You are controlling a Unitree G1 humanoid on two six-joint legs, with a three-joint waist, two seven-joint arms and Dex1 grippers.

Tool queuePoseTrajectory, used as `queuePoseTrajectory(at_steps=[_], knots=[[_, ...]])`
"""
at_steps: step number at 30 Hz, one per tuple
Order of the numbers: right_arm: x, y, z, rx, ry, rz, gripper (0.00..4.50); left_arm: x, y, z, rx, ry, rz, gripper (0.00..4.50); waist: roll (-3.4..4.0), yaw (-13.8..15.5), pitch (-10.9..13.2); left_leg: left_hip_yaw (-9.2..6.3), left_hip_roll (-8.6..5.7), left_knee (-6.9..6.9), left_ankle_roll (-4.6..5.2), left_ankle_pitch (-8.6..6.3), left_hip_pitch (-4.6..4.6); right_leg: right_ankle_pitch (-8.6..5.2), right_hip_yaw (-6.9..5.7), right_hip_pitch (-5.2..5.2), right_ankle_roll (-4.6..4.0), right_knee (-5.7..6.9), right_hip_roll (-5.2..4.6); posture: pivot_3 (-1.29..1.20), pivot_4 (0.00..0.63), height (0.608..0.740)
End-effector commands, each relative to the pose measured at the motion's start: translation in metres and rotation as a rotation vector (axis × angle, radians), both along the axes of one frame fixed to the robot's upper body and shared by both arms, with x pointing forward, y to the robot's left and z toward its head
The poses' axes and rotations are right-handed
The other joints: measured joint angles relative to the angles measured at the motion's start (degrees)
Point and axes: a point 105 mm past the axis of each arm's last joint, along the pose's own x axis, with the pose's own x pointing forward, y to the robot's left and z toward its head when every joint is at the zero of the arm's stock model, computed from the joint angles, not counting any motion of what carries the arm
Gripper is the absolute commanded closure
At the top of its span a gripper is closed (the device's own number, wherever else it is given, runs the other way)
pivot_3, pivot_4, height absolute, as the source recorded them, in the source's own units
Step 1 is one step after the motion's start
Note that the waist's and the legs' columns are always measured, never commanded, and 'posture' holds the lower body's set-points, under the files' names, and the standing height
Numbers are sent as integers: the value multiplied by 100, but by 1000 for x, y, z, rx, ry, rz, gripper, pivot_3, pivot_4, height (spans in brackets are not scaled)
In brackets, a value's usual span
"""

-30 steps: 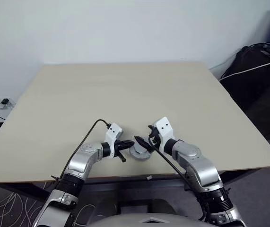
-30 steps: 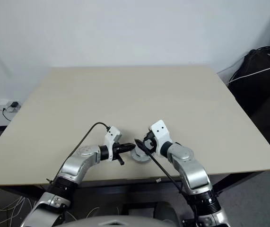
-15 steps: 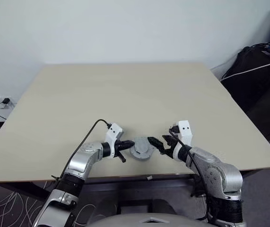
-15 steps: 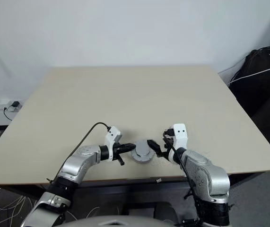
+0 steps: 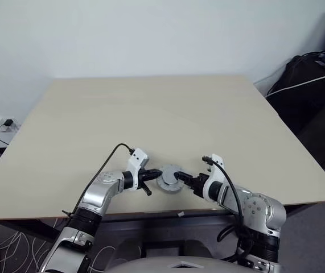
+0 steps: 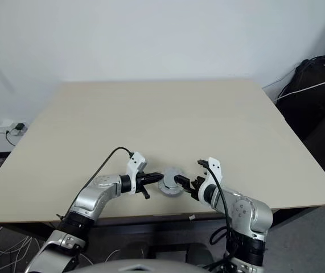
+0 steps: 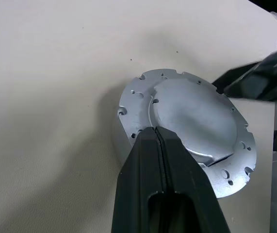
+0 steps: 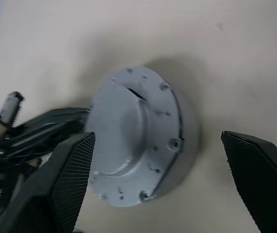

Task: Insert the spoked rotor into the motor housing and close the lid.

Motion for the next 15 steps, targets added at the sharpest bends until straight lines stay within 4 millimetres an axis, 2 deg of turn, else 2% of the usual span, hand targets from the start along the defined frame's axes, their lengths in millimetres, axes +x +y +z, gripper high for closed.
queuePoseTrajectory(at_steps=[1, 15], knots=[[3, 12, 7, 48, -9, 25, 20, -4, -5, -2, 3, 11, -32, 4500, 5, -8, -3, 0, 0, 0, 0, 0, 0, 0, 0, 0, 0, 0, 0, 0, 0, 740], [2, 29, 6, 232, 82, 68, 20, -4, -4, -1, 4, 9, -27, 4500, 16, -34, -11, 1, -1, 2, 3, 2, 2, 2, 7, 2, 3, 3, 6, 0, 0, 740]])
